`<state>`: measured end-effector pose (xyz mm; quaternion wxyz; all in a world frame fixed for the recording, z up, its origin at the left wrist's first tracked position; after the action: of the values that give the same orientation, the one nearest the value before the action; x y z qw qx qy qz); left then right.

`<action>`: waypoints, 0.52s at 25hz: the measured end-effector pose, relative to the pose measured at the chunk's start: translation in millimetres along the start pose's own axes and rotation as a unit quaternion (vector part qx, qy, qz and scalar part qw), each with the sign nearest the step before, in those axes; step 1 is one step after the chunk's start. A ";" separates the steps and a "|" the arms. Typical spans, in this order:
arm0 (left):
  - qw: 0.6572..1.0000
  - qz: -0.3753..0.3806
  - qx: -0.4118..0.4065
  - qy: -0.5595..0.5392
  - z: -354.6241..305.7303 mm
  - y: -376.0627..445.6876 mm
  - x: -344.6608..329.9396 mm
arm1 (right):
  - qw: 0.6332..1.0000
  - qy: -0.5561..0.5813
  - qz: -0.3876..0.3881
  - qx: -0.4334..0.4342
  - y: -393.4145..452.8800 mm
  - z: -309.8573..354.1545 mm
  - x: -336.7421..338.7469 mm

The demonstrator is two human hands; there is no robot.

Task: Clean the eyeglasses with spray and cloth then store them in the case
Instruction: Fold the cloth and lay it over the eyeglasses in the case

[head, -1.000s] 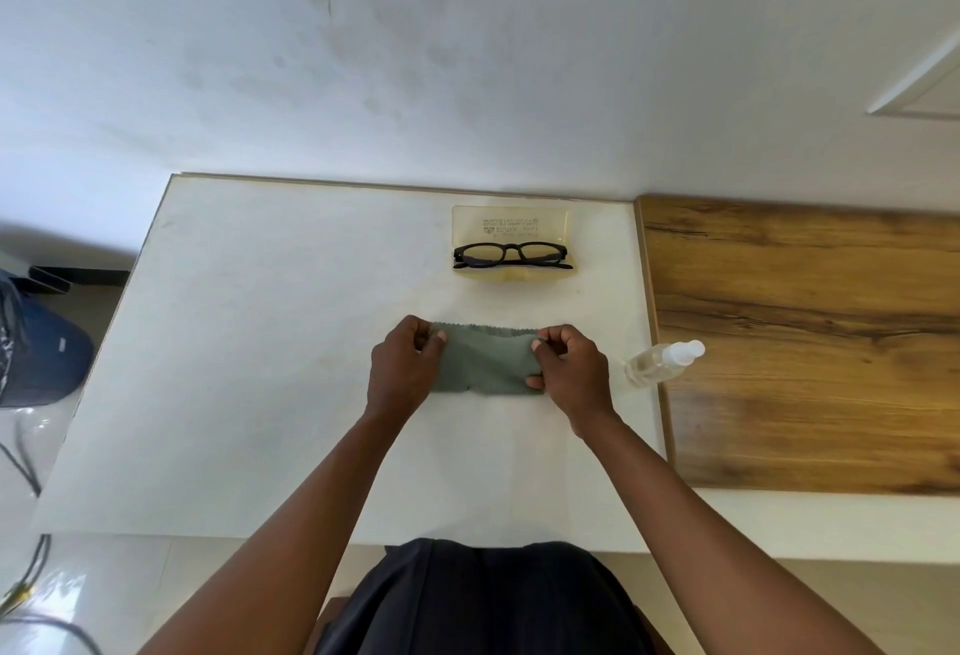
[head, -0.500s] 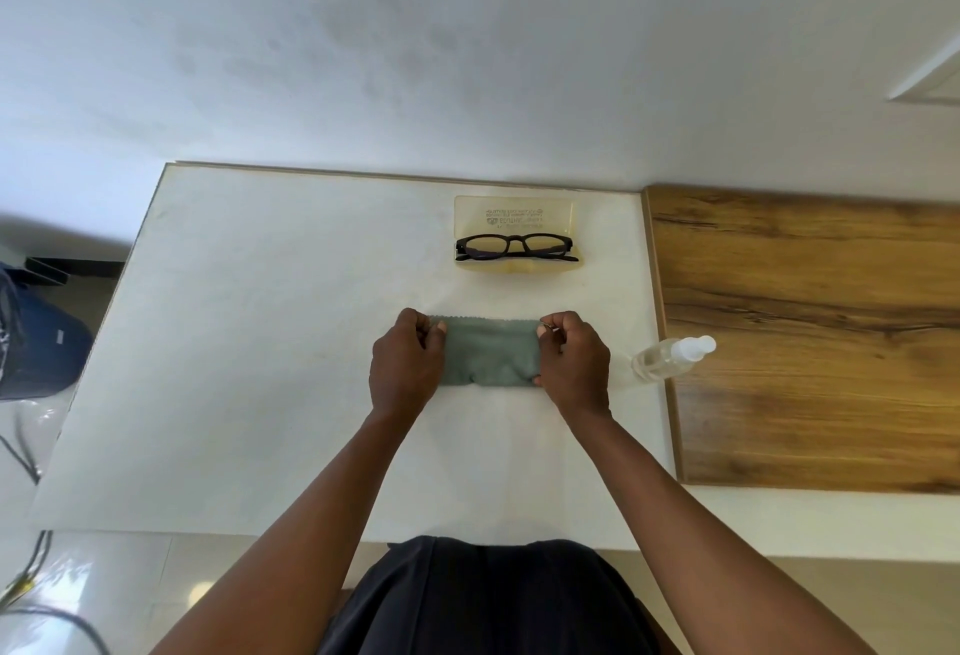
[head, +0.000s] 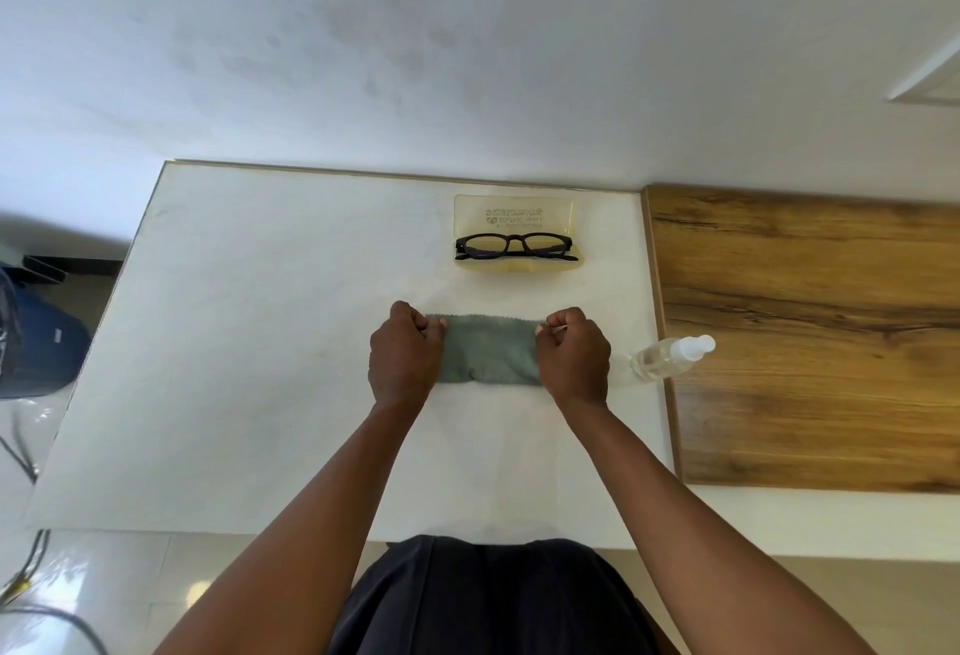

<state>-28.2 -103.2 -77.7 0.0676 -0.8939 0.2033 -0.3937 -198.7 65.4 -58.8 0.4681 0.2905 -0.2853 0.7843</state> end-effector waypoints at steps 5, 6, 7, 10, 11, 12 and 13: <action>0.999 -0.040 -0.027 -0.011 4.5 -7.2 17.4 | 0.998 0.027 -0.058 0.010 -10.4 -6.9 21.2; 0.996 -0.040 -0.075 0.001 -1.0 -13.4 17.9 | 0.996 0.019 -0.066 0.051 -16.1 -1.2 24.8; 0.991 -0.031 -0.129 0.029 -7.3 -20.9 14.5 | 0.993 0.002 -0.060 0.106 -22.5 7.8 24.6; 0.962 0.039 -0.204 0.178 -5.8 -36.5 -8.0 | 0.955 -0.129 0.018 0.268 -43.4 27.9 1.3; 0.955 0.058 -0.195 0.218 1.8 -36.3 -12.2 | 0.941 -0.173 0.052 0.286 -46.6 25.0 -8.8; 0.950 0.069 -0.181 0.245 10.3 -34.8 -13.4 | 0.934 -0.206 0.082 0.281 -47.0 17.8 -16.3; 0.947 0.075 -0.167 0.264 18.5 -32.8 -12.4 | 0.932 -0.225 0.102 0.265 -45.2 9.3 -20.3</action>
<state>-12.0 -69.0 -89.4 -0.1094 -0.7385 0.3432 -0.5700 -148.3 65.2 -59.3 0.2145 0.5424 -0.1933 0.7889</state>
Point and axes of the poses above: each hand's wrist, its own y-axis towards the middle knuckle, its own x-axis out of the back of the hand, z = x × y, the point moved 10 cm from there along y, towards the middle knuckle
